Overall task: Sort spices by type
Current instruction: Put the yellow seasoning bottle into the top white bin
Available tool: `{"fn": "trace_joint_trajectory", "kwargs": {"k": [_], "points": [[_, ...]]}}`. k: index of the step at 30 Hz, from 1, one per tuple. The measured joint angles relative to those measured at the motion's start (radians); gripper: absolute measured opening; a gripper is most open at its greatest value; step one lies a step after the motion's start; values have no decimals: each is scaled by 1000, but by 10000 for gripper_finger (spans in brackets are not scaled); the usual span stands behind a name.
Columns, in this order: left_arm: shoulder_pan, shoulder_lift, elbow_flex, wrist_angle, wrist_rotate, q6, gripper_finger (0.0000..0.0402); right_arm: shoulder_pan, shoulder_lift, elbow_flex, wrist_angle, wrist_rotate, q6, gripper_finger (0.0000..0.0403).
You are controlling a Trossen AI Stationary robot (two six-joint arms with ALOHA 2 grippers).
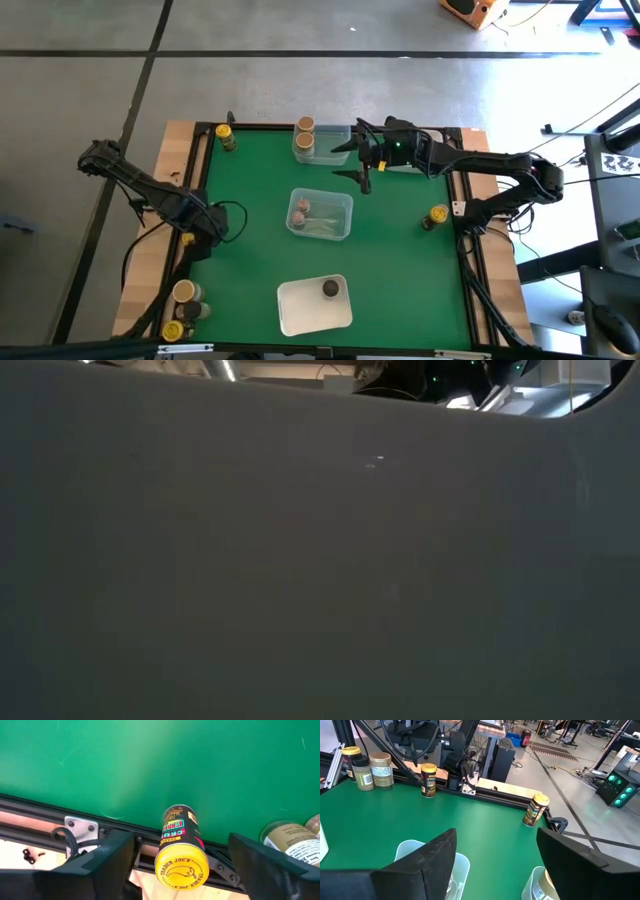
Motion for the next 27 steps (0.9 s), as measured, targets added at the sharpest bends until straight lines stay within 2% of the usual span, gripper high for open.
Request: {"fn": "trace_joint_trajectory", "kwargs": {"k": [5, 11, 18, 22, 27], "points": [[-23, 0, 0, -18, 28, -19, 363, 0, 0, 0, -22, 0, 0, 275], [-106, 0, 0, -16, 29, -58, 385, 0, 0, 0, -26, 0, 0, 275], [-204, 0, -43, -3, -22, -103, 388, 0, 0, 0, -27, 0, 0, 275], [-238, 0, -103, -3, -3, -147, 385, 0, 0, 0, -27, 0, 0, 275], [-249, 2, -103, 50, -2, -200, 384, 0, 1, 0, -22, 1, 0, 275]]}}
